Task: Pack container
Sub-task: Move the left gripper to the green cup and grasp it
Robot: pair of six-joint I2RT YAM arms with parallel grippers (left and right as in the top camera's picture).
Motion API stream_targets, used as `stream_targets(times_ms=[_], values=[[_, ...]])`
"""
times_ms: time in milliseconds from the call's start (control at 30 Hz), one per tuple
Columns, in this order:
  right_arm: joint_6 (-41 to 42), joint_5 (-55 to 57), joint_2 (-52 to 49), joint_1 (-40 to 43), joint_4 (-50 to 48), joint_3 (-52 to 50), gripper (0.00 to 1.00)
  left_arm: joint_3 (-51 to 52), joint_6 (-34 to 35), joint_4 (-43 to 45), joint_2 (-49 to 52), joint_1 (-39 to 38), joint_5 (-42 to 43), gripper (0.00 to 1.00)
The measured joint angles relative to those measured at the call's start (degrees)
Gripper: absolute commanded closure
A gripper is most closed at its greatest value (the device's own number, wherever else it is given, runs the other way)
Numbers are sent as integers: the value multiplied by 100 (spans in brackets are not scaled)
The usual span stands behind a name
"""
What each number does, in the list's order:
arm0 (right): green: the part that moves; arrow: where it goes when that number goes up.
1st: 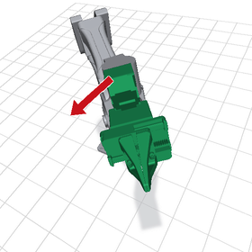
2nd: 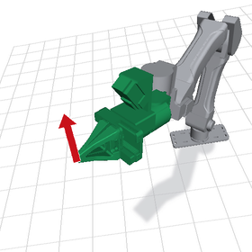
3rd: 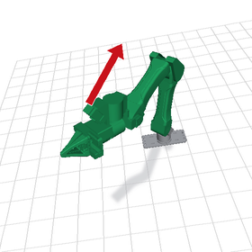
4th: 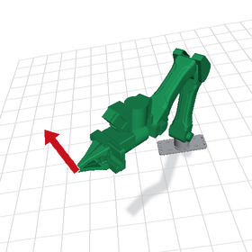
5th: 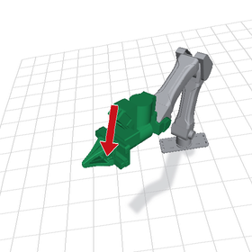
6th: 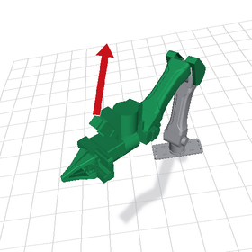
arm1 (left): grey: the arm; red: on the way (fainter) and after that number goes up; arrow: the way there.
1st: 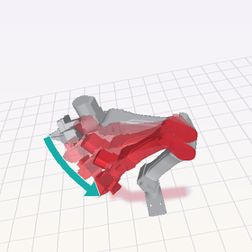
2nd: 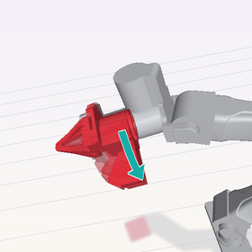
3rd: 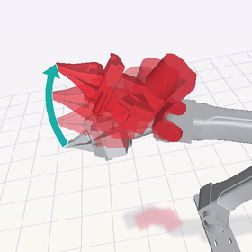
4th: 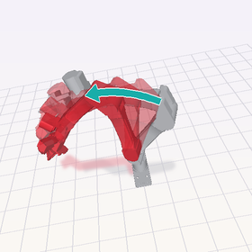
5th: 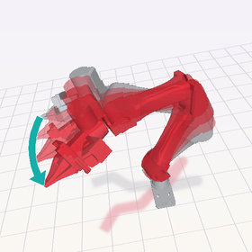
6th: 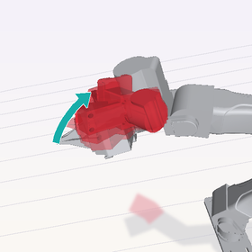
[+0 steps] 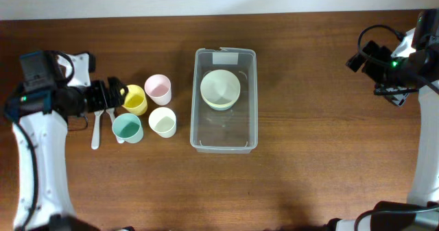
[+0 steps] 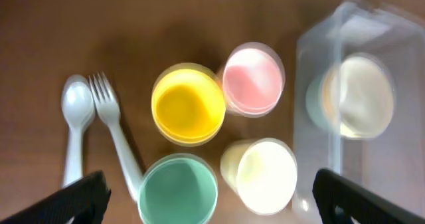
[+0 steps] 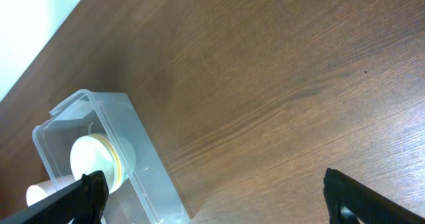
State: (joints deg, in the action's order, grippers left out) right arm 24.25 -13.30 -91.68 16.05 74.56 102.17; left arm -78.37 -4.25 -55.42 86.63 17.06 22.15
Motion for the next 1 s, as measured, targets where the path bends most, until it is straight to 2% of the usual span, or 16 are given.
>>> stream_targets(times_ms=[200,400,867,1000], values=[[-2,0,0,0,-2,0,1,-11,330,-485,769,2,-654,2],[0,0,0,0,-2,0,1,-13,538,-503,1222,2,-1086,21],[-2,0,0,0,-2,0,1,-13,564,-286,1517,0,-1259,22],[-2,0,0,0,-2,0,1,-17,570,-507,1517,0,-1259,27]])
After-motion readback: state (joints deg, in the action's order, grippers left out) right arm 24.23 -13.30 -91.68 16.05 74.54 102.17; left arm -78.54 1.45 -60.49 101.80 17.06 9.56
